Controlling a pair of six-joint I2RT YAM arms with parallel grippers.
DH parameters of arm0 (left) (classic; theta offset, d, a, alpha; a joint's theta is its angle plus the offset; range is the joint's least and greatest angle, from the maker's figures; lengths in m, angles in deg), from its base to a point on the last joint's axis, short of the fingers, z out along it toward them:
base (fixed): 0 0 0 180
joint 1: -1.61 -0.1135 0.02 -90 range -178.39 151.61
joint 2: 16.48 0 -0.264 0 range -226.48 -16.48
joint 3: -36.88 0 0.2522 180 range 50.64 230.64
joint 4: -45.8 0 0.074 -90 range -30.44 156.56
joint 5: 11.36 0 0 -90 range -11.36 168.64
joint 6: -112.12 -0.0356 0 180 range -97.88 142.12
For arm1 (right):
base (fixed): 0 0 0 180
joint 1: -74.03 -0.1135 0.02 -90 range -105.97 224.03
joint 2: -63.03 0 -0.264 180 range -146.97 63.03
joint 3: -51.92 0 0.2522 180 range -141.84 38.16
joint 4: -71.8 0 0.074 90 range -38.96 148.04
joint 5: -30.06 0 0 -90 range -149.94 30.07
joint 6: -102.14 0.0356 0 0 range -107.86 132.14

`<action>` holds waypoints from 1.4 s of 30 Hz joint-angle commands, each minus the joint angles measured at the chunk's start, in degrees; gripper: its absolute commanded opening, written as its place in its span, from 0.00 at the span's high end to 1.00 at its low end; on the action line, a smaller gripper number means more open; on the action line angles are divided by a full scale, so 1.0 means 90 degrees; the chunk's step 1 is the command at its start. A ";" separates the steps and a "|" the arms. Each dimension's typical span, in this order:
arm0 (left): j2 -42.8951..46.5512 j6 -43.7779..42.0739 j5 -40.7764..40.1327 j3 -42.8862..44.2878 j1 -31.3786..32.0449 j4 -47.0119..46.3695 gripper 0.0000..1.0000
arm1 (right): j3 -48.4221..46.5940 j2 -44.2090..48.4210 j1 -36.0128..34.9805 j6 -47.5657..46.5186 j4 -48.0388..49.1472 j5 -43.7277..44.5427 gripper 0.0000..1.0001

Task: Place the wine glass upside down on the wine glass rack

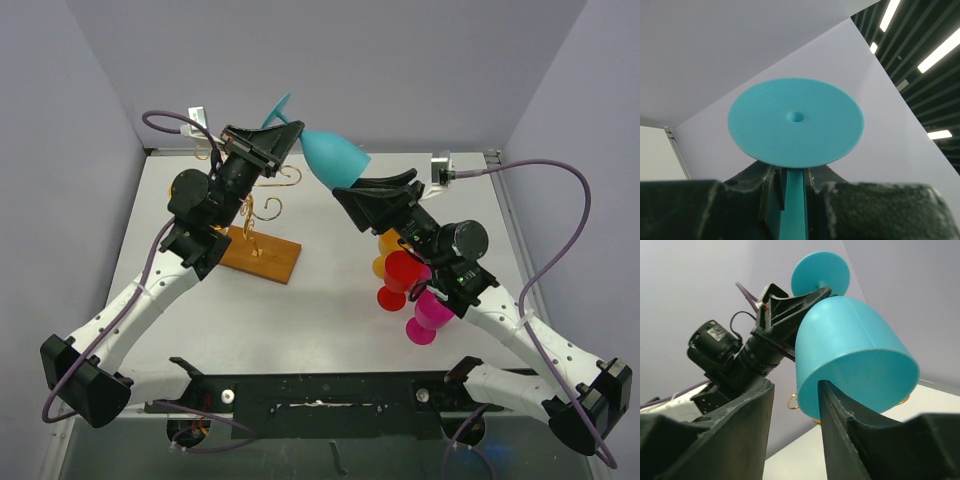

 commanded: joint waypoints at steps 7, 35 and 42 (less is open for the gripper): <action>0.0482 -0.2320 0.0189 0.0538 -0.0309 0.1062 0.98 | -0.0279 0.0570 -0.0034 -0.0172 -0.1943 0.0850 0.25; 0.0080 -0.5616 0.3876 0.0490 -0.0552 0.0693 0.98 | -0.4080 -0.1095 0.0075 0.2113 -0.5524 0.1119 0.30; 0.0045 -0.5843 0.3966 0.0241 -0.0540 0.0460 0.98 | -0.4203 -0.1359 0.0109 0.2618 -0.5779 0.0897 0.45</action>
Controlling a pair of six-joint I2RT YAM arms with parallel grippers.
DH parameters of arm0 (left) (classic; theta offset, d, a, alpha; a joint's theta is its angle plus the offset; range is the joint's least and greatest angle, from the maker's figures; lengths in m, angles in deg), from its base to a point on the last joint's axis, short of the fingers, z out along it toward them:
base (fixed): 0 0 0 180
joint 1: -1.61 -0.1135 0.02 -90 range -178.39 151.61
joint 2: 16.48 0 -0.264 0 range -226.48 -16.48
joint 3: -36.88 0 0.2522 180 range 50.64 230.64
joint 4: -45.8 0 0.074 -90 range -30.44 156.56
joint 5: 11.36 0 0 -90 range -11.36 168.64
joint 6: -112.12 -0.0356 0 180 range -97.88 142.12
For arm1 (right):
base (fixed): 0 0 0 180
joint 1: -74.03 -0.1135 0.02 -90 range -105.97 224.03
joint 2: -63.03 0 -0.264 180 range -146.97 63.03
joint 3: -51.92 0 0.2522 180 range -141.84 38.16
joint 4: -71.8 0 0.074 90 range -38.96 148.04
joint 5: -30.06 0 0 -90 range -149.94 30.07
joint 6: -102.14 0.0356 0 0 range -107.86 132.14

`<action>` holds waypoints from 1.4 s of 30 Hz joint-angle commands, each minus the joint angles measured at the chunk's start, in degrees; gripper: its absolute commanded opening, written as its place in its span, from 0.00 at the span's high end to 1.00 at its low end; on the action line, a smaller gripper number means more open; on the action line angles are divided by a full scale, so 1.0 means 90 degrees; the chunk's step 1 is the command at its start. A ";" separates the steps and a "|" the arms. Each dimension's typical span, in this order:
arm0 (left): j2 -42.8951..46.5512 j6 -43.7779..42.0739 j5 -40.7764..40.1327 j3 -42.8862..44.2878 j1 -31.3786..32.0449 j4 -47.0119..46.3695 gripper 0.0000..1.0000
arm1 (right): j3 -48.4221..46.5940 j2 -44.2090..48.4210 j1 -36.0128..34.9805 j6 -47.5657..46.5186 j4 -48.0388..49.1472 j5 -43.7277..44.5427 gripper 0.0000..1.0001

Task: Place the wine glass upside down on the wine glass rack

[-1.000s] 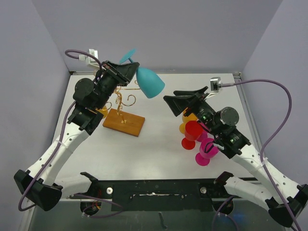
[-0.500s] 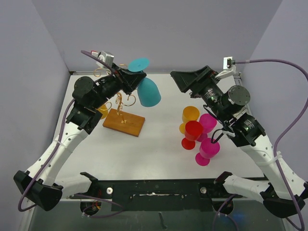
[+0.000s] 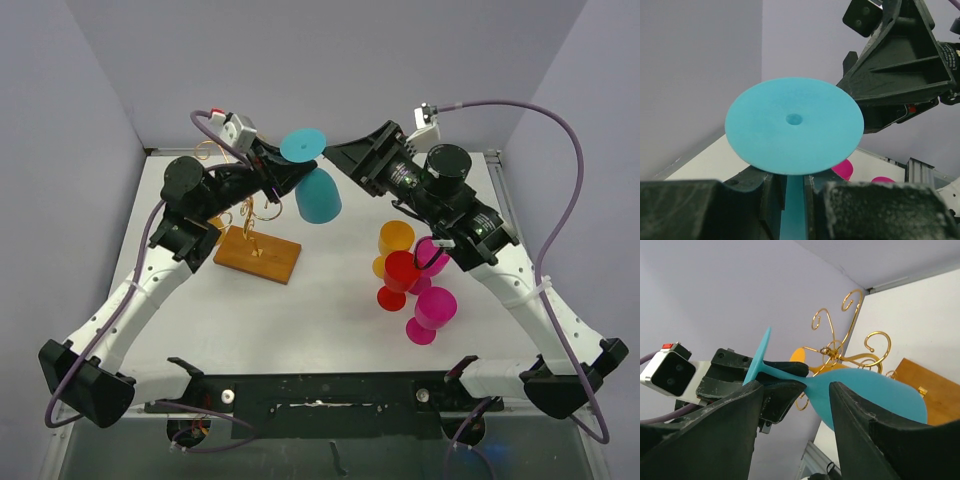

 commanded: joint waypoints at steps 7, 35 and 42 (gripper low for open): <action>-0.0008 -0.0366 0.0294 -0.0177 0.0036 -0.0687 0.99 | -0.0087 0.0186 0.0056 0.0574 0.0110 -0.0288 0.49; 0.0027 -0.0565 0.0511 -0.0771 0.0208 -0.1420 1.00 | 0.0372 0.0166 0.0062 0.1214 0.0531 -0.0523 0.82; 0.0228 -0.0430 0.0301 -0.0981 0.0206 -0.1456 0.76 | 0.0450 0.0119 0.0078 0.1544 0.0528 -0.0563 1.00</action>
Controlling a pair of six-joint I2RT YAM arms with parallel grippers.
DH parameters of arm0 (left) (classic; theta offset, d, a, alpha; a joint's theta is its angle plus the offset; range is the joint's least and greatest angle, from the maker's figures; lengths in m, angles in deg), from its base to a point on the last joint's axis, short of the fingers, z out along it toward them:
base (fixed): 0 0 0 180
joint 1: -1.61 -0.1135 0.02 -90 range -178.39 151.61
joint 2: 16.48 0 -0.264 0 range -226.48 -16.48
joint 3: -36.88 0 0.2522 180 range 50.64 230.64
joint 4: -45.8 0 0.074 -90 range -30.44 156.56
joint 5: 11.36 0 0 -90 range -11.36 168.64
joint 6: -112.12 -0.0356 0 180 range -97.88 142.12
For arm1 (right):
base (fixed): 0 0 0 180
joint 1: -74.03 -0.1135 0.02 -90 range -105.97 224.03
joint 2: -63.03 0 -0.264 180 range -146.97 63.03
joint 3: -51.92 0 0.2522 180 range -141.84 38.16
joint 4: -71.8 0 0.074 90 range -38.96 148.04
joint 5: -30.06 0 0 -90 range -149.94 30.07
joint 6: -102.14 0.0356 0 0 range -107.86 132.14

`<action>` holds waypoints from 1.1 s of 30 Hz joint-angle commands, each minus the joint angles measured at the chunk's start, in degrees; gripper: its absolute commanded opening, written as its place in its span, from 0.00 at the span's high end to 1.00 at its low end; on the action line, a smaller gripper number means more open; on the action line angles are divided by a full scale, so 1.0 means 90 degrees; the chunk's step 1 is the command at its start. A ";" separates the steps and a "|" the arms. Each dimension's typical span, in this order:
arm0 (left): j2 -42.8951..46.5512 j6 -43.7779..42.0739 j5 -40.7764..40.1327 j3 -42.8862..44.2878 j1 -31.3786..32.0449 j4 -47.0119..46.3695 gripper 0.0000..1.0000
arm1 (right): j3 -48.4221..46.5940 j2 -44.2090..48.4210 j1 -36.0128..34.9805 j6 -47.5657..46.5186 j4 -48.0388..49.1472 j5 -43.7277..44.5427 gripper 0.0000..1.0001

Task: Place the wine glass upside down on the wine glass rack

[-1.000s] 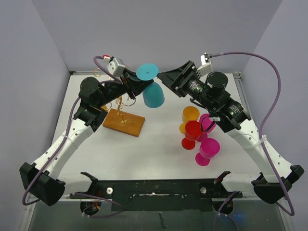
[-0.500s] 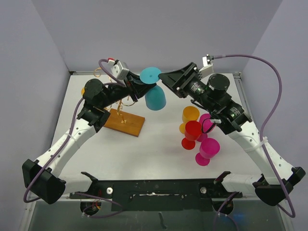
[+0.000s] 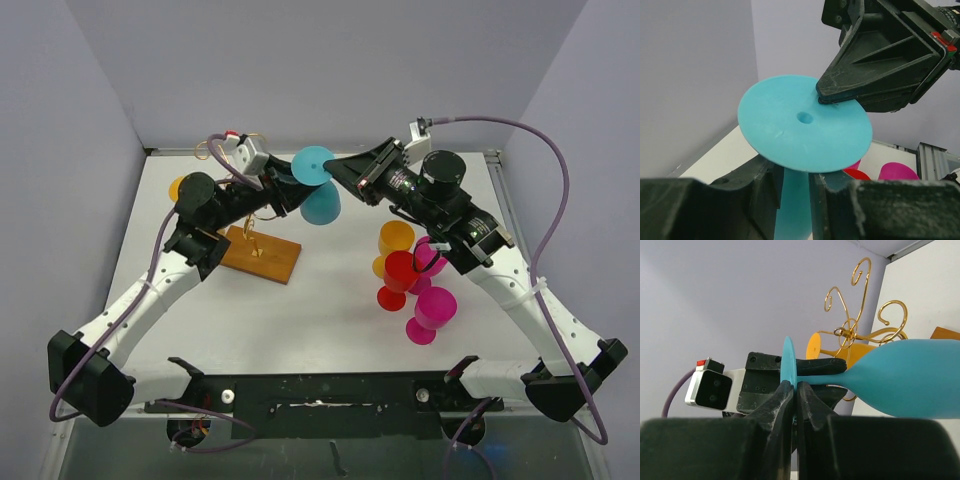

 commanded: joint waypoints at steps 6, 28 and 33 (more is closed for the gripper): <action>0.0958 0.0258 -0.0699 -0.0566 0.0046 -0.0302 0.44 | -0.0231 0.0062 0.0066 0.0211 -0.0048 0.0482 1.00; 0.4274 -0.0967 -0.3908 -0.1047 0.0027 0.2514 0.27 | -0.0635 -0.1114 0.0847 -0.1197 0.0857 0.0396 1.00; 0.4908 -0.1312 -0.4635 -0.1318 0.0027 0.2467 0.27 | -0.0746 -0.1496 0.0917 -0.1555 0.1342 -0.0098 1.00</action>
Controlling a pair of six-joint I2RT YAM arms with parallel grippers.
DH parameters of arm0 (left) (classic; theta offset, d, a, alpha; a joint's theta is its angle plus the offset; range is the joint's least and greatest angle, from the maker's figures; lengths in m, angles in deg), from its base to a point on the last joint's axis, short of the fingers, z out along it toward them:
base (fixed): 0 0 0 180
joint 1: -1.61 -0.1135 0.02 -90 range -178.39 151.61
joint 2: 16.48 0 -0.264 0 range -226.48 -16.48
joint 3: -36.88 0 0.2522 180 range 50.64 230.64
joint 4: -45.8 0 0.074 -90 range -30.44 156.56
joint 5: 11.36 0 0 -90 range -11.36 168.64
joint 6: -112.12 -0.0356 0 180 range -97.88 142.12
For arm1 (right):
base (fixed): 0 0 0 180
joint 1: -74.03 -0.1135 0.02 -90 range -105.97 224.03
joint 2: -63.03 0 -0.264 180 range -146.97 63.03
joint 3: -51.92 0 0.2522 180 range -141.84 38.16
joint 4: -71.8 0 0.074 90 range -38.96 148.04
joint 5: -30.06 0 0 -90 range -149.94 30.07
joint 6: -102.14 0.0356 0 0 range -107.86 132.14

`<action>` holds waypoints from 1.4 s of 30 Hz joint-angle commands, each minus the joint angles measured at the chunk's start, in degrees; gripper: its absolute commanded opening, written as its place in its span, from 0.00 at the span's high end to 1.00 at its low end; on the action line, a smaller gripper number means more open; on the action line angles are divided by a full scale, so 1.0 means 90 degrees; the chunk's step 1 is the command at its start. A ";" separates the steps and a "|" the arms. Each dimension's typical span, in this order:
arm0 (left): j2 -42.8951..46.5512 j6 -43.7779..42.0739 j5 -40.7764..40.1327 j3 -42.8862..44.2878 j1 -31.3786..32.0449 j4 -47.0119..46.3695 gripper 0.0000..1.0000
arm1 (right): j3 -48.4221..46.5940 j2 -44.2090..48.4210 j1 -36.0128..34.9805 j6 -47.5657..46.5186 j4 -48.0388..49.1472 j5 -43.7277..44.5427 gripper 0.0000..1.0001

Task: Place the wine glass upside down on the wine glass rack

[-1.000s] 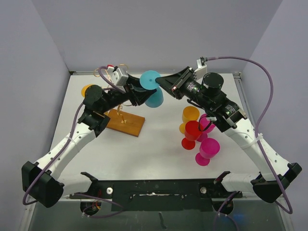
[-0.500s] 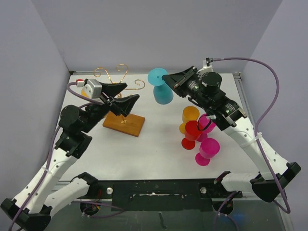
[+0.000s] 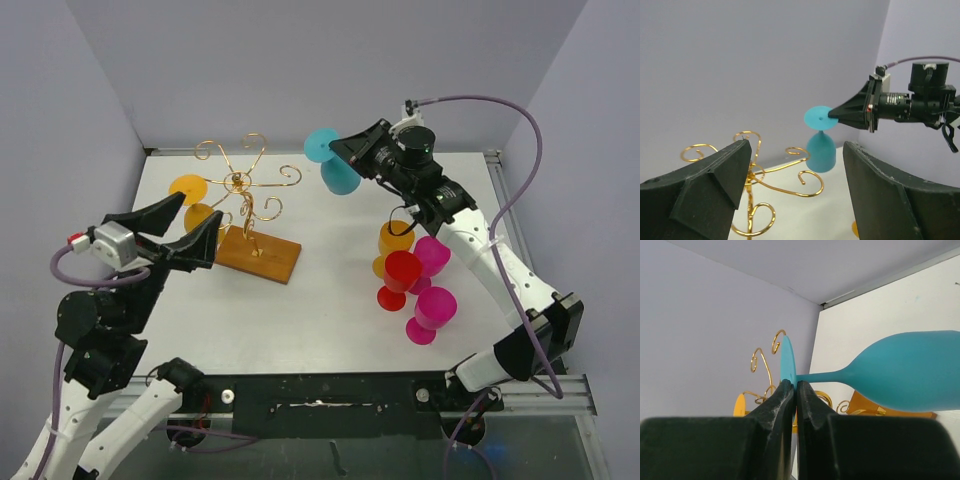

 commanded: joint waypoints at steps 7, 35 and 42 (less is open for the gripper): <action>0.0599 -0.1014 -0.1602 -0.0099 0.0000 -0.0313 0.27 | -0.0990 -0.0718 0.0051 -0.0689 0.1169 -0.1149 1.00; 0.0459 -0.1200 -0.1642 -0.0088 0.0000 -0.0670 0.27 | -0.1965 -0.1818 -0.0555 -0.0676 0.1144 -0.2994 1.00; 0.0432 -0.1181 -0.1646 -0.0078 -0.0001 -0.0657 0.27 | -0.1916 -0.1886 -0.0631 -0.0720 0.1049 -0.3069 1.00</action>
